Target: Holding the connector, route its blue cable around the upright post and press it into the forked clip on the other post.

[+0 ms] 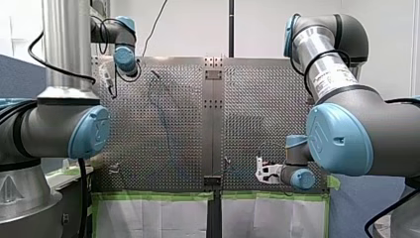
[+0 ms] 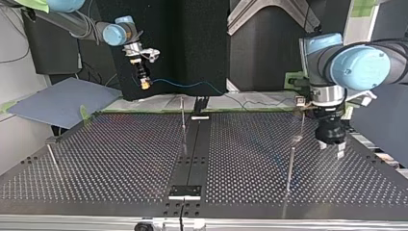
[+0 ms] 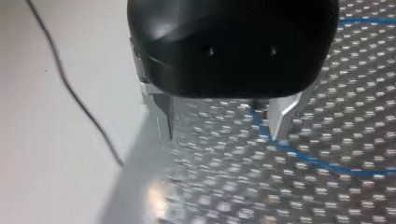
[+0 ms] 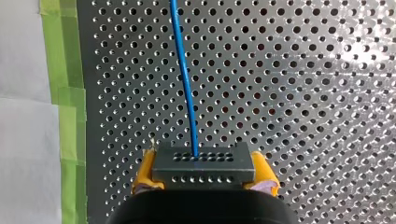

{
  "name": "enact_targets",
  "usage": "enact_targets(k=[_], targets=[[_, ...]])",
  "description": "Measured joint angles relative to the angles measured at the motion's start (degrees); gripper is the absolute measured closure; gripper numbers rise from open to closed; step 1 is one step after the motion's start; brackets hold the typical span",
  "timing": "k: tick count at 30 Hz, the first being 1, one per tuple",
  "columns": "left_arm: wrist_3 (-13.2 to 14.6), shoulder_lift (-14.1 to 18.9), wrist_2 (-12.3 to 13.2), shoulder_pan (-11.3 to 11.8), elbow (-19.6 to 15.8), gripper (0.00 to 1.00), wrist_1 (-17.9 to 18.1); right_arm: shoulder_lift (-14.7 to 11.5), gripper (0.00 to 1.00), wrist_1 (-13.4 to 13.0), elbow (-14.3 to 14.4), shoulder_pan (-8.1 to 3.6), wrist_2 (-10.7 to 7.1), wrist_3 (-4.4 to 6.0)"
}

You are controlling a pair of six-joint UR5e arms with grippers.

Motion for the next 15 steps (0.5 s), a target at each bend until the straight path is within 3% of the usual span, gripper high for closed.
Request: enact_targets(k=[6,15], targets=[[1.8,2.8,0.7,0.1,2.8,0.01,-2.8,0.0,1.0,0.7,-0.5,0.0,0.07,0.02],[3.6,7.2,4.9,-0.9,7.2,0.01,-7.2,-0.1,1.0,1.2,-0.6,0.02,0.65,-0.13]])
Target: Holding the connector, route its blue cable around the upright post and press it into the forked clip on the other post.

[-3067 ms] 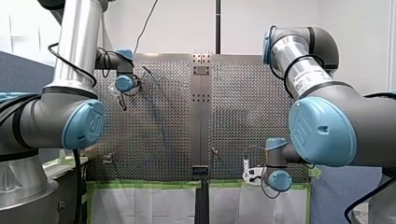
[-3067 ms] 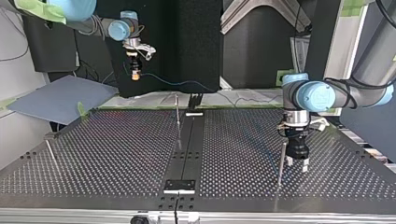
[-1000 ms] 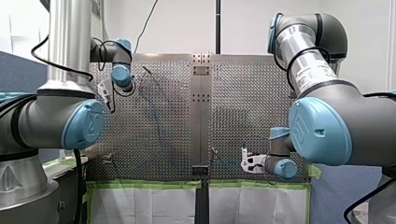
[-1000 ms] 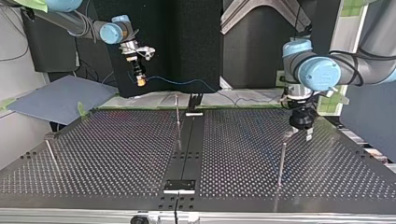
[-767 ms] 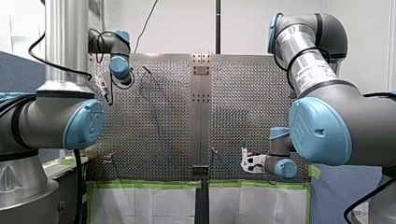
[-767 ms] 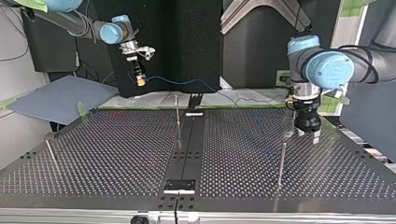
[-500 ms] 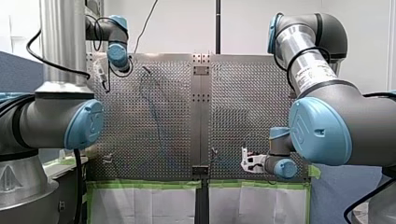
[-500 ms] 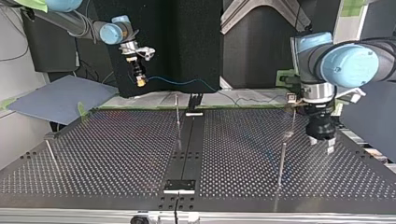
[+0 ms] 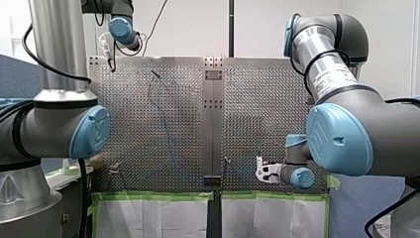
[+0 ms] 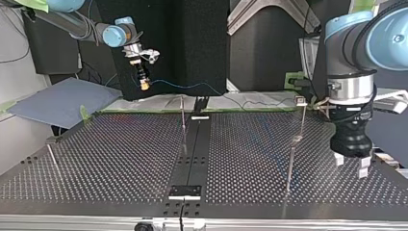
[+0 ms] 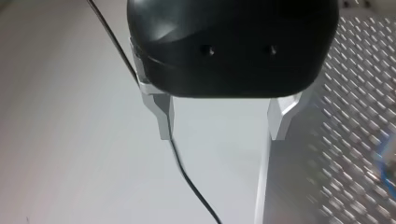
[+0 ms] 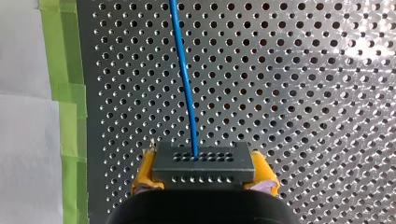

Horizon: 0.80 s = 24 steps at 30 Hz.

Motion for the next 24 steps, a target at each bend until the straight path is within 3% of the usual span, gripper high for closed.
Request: enact_targets(k=[9,19,24], targets=[[2.3,-1.7,3.9,-2.9,4.3,0.01,-4.3,0.0,1.0,0.1,0.0,-0.01,0.15,-0.11],[3.9,-7.2,1.6,-8.6,6.9,0.01,-10.0,0.0,1.0,0.3,0.0,0.05,0.15,-0.14],[3.9,-8.0,1.2,-10.4,6.9,0.01,-12.6,0.0,1.0,0.4,0.0,0.06,0.15,-0.12]])
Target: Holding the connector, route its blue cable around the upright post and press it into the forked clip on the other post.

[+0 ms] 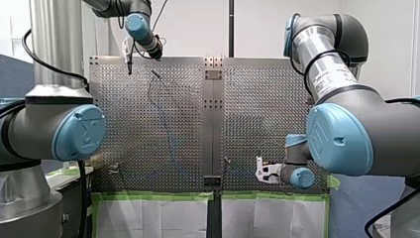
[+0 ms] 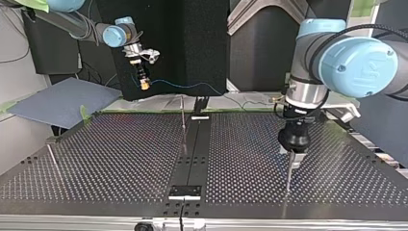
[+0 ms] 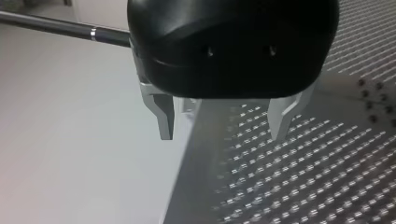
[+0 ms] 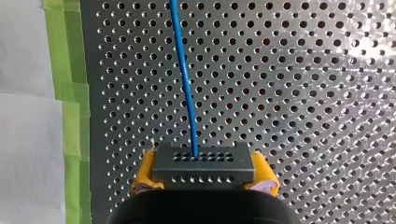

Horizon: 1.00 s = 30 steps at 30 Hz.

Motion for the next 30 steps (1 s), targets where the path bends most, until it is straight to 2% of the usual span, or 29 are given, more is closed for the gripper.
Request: enact_targets(k=[21,26,30], targets=[[0.0,-0.1,-0.2,-0.4,0.0,0.01,-10.6,0.1,1.0,0.1,0.0,0.01,0.01,0.01],[0.0,-0.1,-0.5,-0.4,0.0,0.01,-11.7,0.0,1.0,0.1,0.0,0.03,0.0,0.01],[0.0,-0.1,-1.9,-0.4,0.0,0.01,-12.5,0.0,1.0,0.1,0.0,0.15,0.0,0.01]])
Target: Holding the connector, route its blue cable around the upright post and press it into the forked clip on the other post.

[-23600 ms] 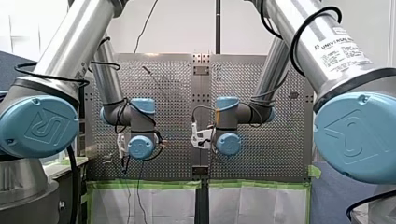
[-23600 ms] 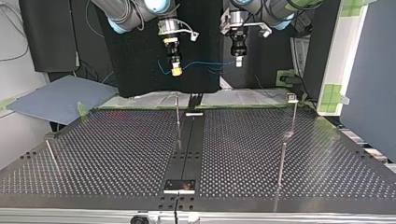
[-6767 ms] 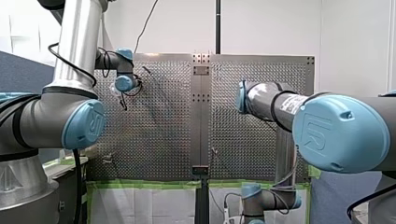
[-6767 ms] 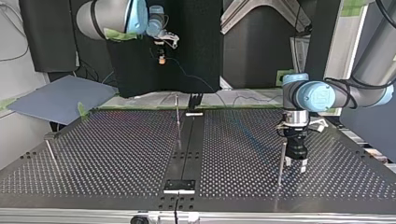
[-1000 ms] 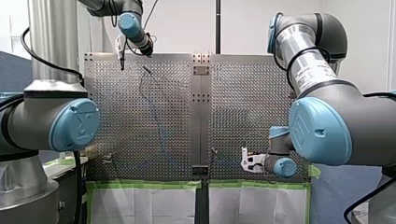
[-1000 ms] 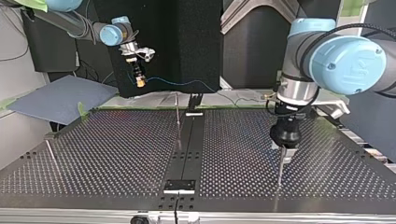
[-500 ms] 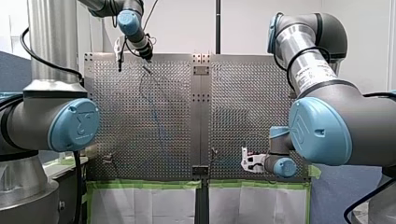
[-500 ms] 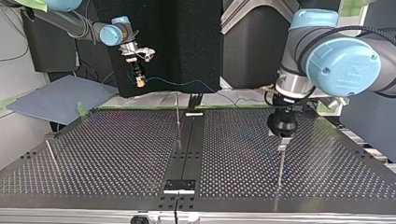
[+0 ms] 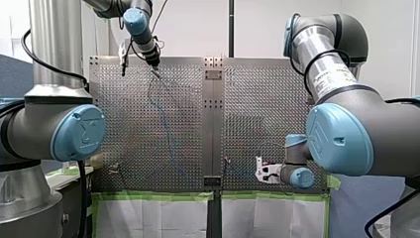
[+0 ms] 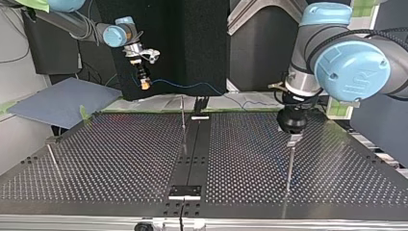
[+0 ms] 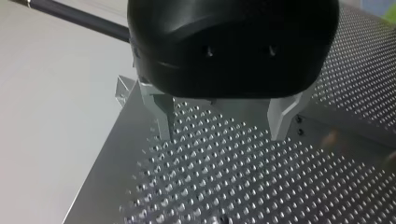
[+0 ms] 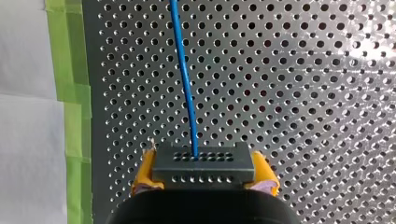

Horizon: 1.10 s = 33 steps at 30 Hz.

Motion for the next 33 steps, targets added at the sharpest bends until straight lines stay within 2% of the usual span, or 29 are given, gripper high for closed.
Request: enact_targets(k=[10,20,33], targets=[[0.5,0.0,-5.1,0.0,0.0,0.01,-1.9,0.0,1.0,0.0,0.0,0.19,0.0,-0.01],[0.5,0.0,-9.7,0.1,0.0,0.01,-2.0,0.0,1.0,0.0,0.0,0.21,-0.01,-0.08],[0.5,0.0,-10.4,0.0,-0.1,0.01,-2.0,0.0,1.0,0.0,0.0,0.21,-0.08,-0.09]])
